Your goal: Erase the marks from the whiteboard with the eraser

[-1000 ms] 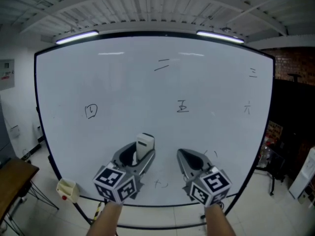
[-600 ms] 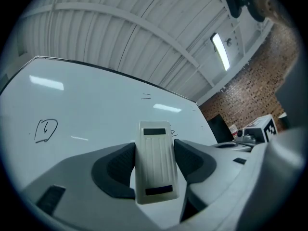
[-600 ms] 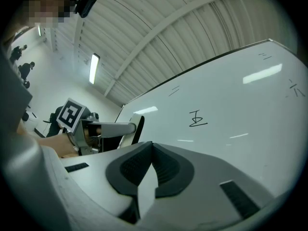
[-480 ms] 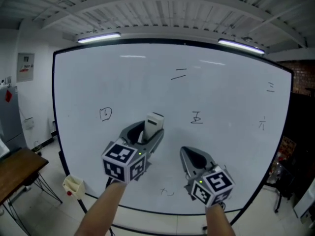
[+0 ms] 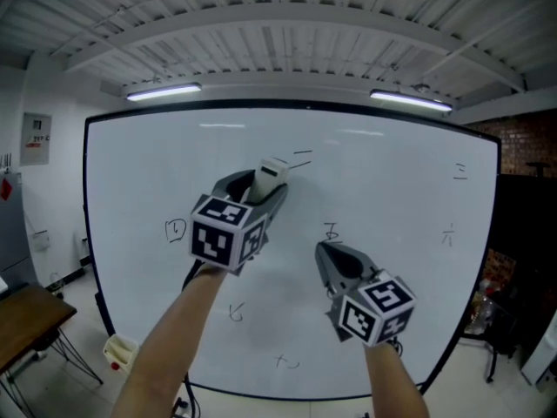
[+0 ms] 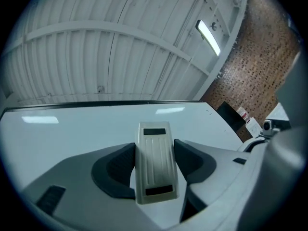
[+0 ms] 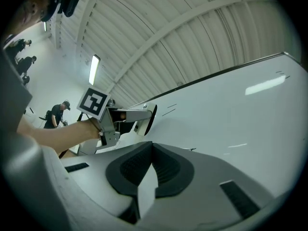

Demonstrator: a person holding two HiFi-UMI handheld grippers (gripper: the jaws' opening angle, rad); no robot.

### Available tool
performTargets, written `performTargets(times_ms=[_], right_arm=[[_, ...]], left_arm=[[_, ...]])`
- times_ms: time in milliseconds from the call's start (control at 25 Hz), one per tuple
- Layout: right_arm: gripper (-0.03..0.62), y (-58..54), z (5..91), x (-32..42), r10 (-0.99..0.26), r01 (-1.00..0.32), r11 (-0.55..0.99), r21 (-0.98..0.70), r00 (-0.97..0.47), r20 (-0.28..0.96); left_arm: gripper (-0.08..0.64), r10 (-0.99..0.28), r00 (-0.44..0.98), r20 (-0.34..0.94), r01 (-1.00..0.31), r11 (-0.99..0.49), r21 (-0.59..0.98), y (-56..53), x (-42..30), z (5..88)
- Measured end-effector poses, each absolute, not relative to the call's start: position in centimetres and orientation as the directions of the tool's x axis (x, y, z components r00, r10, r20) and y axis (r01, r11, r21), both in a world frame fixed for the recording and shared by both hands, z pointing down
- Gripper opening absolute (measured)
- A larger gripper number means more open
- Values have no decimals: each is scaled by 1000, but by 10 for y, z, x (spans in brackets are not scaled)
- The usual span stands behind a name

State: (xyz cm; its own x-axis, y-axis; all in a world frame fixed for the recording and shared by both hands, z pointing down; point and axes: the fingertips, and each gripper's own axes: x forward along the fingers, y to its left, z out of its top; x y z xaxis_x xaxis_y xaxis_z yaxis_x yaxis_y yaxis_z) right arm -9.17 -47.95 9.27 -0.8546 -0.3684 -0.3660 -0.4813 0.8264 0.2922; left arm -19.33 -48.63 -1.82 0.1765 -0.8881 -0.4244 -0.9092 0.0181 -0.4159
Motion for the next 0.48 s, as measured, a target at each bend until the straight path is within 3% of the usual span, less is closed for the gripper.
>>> performTargets(times_ms=[480], right_arm=[[-8,-489,107,-79,-382,-490,808,328,-859,-342]], left_arm=[[249,-908,-2,-418,-848,223,-480,-513,-191,-80]])
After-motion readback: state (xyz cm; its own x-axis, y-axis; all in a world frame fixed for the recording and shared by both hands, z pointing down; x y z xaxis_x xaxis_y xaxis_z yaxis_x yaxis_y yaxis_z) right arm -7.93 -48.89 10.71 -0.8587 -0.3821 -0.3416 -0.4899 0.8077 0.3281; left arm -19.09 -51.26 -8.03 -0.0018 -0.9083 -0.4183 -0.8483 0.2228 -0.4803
